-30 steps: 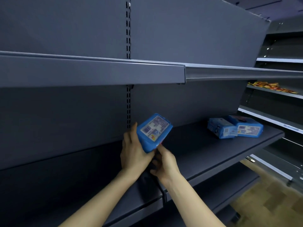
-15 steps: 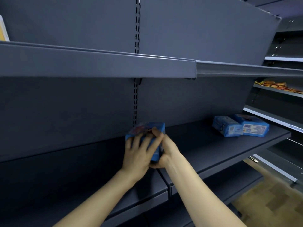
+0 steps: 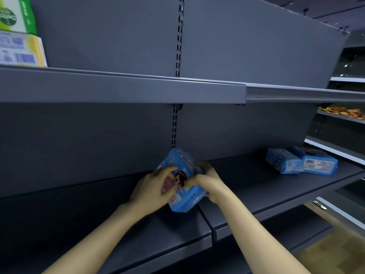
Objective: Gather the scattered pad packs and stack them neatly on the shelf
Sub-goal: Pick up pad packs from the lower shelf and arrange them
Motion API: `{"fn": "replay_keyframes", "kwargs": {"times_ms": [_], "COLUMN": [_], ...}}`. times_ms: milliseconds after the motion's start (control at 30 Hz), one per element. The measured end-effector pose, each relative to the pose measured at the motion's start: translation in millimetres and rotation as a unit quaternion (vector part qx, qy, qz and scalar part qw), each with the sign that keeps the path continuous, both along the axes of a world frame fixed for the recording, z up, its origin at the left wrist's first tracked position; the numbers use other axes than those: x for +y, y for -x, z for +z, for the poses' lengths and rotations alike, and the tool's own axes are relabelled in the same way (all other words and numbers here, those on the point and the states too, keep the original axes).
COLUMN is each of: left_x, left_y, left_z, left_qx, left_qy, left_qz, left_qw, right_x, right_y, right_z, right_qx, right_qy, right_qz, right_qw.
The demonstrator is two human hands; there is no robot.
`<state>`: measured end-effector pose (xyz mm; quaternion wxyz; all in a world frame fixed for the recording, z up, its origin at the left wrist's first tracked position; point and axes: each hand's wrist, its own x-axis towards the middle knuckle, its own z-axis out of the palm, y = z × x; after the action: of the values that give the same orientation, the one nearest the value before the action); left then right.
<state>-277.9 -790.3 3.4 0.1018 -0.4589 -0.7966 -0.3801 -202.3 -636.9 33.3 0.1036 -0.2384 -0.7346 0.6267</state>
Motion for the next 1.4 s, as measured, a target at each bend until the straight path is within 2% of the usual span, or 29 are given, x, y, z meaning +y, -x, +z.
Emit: {"fn": "replay_keyframes", "kwargs": {"times_ms": [133, 233, 300, 400, 633, 833, 1033, 1100, 1267, 1400], "left_x": [-16, -30, -36, -41, -43, -40, -75, -96, -161, -228], "left_y": [20, 28, 28, 26, 20, 11, 9, 10, 3, -13], "left_z": [4, 8, 8, 0, -22, -37, -38, -38, -34, -27], "left_qx": [-0.050, -0.157, -0.232, -0.253, -0.347, -0.397, -0.435, -0.441, -0.440, -0.425], "left_qy": [0.013, 0.058, 0.091, 0.109, 0.009, -0.083, -0.184, -0.183, -0.150, -0.168], "left_qz": [0.073, 0.049, 0.005, -0.008, 0.004, 0.018, -0.011, -0.013, 0.025, 0.074], "left_qw": [0.996, 0.985, 0.968, 0.961, 0.938, 0.914, 0.881, 0.879, 0.885, 0.886], "right_x": [-5, -8, -9, -12, -21, -31, -47, -62, -121, -185], "right_y": [5, 7, 7, 7, 8, 12, 9, 9, 18, 23], "right_z": [5, 9, 11, 12, 11, 0, 13, 18, 25, 27], "right_qx": [-0.055, -0.098, -0.129, -0.171, -0.232, -0.175, -0.108, -0.091, -0.081, -0.072], "right_qy": [-0.182, -0.287, -0.311, -0.343, -0.458, -0.457, -0.413, -0.391, -0.387, -0.387], "right_qz": [0.086, 0.169, 0.214, 0.249, 0.259, 0.195, 0.195, 0.213, 0.268, 0.319], "right_qw": [0.978, 0.938, 0.917, 0.889, 0.818, 0.850, 0.883, 0.891, 0.879, 0.862]}}
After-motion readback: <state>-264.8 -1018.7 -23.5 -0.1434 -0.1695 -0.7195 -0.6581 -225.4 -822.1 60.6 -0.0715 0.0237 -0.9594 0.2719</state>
